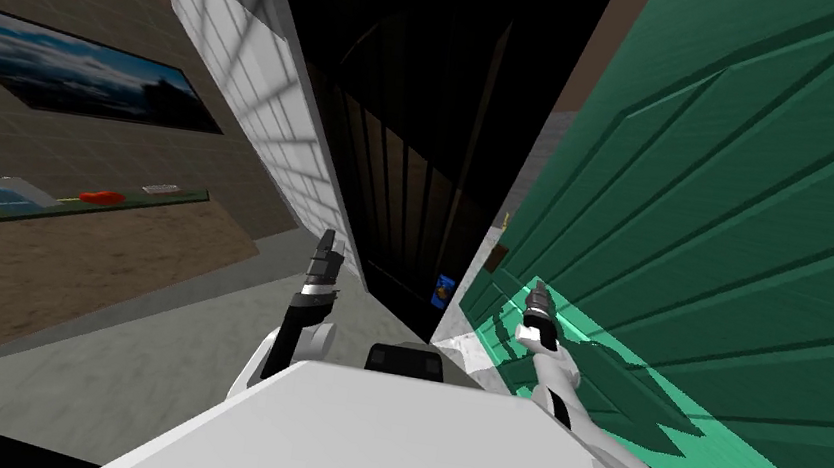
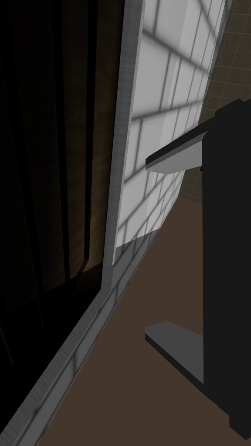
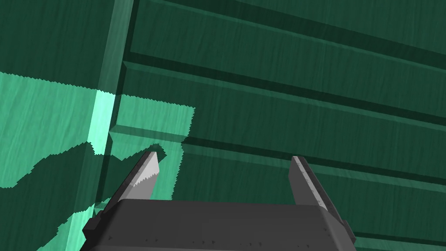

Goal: Push the door open

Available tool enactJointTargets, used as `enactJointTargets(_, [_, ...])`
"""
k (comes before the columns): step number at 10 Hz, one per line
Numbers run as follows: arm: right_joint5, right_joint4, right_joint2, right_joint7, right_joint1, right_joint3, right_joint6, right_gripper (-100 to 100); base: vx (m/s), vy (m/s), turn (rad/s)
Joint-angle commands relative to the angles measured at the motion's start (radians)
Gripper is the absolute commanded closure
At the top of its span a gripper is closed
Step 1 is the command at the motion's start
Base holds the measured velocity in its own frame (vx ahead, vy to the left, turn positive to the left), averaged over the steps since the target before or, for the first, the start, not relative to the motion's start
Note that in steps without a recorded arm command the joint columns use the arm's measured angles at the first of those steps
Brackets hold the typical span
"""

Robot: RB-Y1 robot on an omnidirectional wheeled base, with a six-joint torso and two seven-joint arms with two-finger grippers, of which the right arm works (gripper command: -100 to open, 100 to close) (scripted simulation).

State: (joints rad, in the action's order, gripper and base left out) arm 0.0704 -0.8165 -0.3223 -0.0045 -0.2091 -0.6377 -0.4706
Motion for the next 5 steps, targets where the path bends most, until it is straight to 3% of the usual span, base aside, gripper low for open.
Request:
enactJointTargets(1, [0.003,0.037,-0.011,0.008,-0.016,-0.044,-0.013,-100,0.036,-0.079,0.190])
enactJointTargets(2, [0.004,0.052,-0.015,0.012,-0.024,-0.070,-0.018,-100,0.035,-0.075,0.178])
enactJointTargets(3, [0.004,0.052,-0.015,0.012,-0.024,-0.070,-0.018,-100,0.031,-0.056,0.066])
enactJointTargets(5, [0.008,0.082,-0.024,0.021,-0.038,-0.121,-0.027,-100,0.032,-0.058,0.186])
